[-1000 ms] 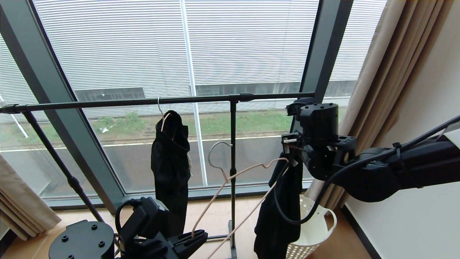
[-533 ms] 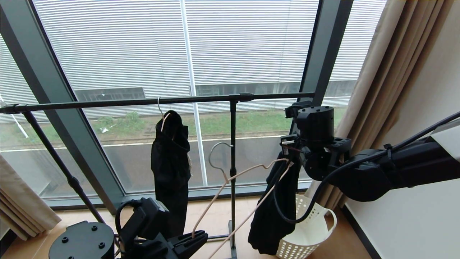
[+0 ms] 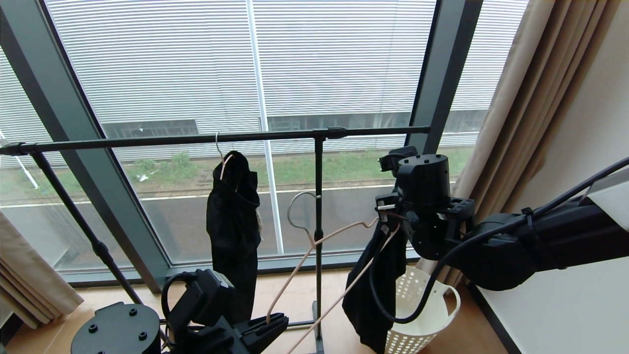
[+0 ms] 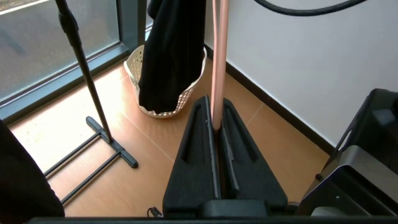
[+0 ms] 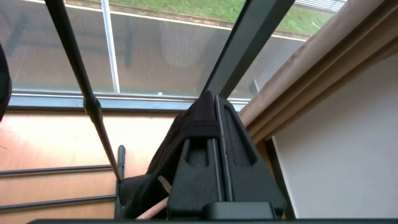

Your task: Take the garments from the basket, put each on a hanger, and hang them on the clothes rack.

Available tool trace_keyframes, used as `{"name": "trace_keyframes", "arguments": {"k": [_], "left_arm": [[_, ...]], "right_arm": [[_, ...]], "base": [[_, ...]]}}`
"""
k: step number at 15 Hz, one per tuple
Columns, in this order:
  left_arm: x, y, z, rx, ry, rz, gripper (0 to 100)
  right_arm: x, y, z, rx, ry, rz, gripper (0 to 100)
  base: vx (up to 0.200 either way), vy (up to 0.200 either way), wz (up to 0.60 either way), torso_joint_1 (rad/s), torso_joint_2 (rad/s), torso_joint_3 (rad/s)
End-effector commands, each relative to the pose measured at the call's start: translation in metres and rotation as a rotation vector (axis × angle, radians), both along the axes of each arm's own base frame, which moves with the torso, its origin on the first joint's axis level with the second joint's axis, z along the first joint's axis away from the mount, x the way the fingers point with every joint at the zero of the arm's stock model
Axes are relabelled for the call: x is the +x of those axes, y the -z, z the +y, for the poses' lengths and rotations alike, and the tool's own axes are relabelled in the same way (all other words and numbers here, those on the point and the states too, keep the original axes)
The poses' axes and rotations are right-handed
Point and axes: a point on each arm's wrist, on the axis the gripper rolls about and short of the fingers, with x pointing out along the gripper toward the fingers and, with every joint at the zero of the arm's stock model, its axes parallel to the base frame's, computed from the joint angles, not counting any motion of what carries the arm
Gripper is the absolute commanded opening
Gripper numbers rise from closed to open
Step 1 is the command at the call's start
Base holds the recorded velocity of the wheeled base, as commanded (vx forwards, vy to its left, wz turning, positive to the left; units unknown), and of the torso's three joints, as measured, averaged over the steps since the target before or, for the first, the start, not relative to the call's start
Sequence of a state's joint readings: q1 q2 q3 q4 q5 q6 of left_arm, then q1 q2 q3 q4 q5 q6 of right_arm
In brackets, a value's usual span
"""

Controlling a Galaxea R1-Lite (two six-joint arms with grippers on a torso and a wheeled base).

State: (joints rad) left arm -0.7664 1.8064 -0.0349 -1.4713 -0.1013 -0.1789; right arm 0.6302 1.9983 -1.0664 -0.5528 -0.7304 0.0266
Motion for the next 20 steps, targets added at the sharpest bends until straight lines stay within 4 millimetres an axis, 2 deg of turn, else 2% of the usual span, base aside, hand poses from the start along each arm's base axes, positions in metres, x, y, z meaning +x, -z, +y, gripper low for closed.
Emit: {"name": "trace_keyframes", "arguments": {"k": [1,20], "left_arm": [[0.0006,0.0014,0.0002,0.004,-0.003,0.005,0],[0.0081,-0.0032,0.0072,-0.024,-0.056,-0.03,0]], "right_arm": [[-0.0026,-0.0004,0.0018,0.0,-0.008,0.0,0],[0.0016,0.0037,-0.0009,-0.017,0.001,0.009,0]], "base": [[0.0,0.0,0.0,0.0,0.0,0.0],[0.0,0.0,0.0,0.0,0.0,0.0]]}}
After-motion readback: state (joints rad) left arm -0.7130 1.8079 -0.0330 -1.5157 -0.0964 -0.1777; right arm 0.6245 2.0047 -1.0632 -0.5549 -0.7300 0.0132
